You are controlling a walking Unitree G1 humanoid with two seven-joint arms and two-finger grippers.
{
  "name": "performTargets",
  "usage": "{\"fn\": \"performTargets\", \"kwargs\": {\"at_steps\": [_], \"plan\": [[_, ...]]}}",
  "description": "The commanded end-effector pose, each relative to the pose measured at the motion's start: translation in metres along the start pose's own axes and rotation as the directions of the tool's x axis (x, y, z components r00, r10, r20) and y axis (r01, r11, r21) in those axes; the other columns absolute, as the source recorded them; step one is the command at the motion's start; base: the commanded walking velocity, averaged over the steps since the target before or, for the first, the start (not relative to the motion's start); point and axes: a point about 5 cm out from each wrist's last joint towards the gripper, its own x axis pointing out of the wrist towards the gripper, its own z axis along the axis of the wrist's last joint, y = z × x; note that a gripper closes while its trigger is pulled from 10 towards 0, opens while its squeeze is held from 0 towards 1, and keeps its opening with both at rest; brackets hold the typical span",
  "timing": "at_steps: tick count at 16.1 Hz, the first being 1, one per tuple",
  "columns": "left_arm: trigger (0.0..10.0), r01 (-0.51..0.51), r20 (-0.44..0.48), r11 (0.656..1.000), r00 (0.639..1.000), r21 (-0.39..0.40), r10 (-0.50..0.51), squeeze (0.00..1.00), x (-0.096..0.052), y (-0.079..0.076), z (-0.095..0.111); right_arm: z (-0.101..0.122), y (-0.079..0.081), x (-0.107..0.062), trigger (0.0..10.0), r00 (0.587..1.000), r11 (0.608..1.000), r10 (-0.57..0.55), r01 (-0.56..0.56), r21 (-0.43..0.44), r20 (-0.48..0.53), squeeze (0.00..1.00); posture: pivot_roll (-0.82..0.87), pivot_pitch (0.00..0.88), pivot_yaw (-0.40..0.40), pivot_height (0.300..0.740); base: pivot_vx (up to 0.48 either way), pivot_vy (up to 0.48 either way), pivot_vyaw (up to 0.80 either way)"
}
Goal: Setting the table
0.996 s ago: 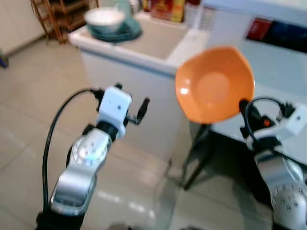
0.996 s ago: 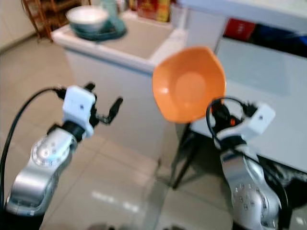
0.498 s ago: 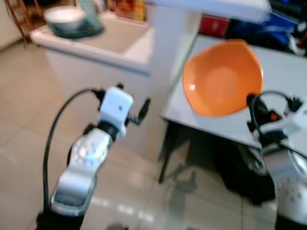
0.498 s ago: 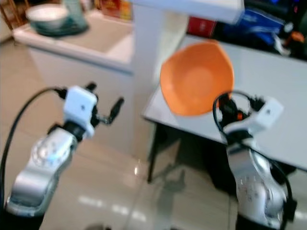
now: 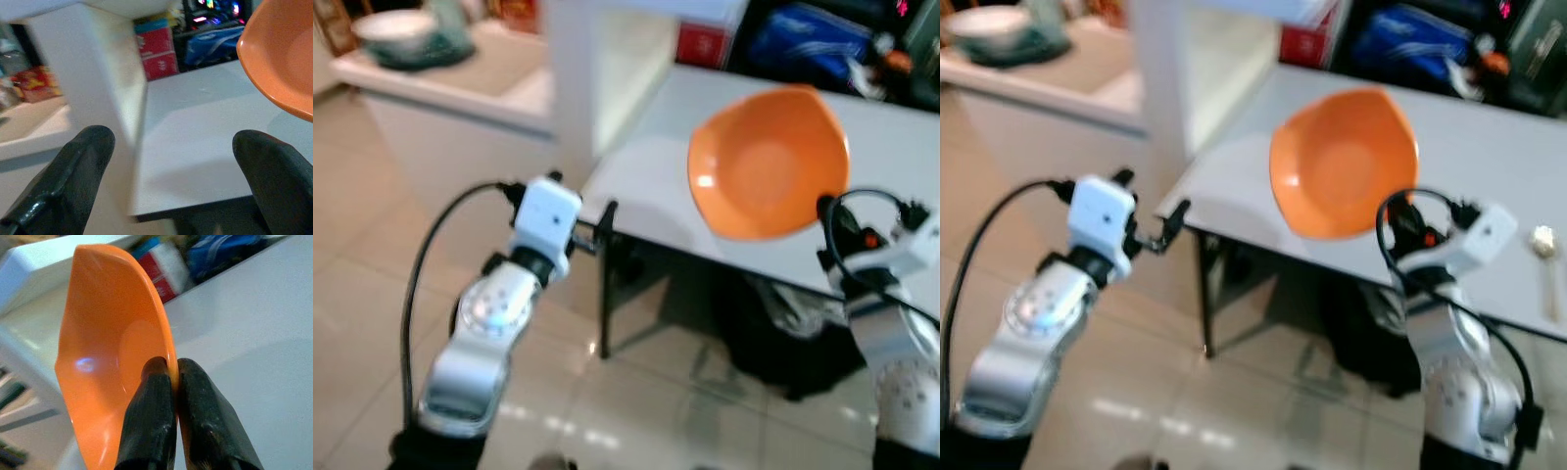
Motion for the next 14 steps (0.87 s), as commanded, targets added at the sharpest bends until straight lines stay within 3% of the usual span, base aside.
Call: {"fn": "performTargets", "kwargs": {"at_steps": [1, 14], "plan": [[10.0, 0.009, 0.011, 1.0, 1.0, 0.024, -0.009, 0.0, 0.0002, 0.0015, 0.0028, 0.0122, 0.0068, 0.0029, 10.0, 0.998, 1.0, 0.026, -0.027, 0.006, 0.058, 0.0, 0.05, 0.034, -0.019, 0.74, 0.0, -0.431, 0.0], [10.0, 0.017, 0.015, 0.999, 1.0, 0.03, -0.017, 0.0, 0.0015, 0.0018, 0.0034, 0.011, 0.0079, 0.0046, 10.0, 0.998, 1.0, 0.014, -0.016, 0.02, 0.06, 0.0, 0.05, 0.036, -0.016, 0.74, 0.0, -0.432, 0.0]]}}
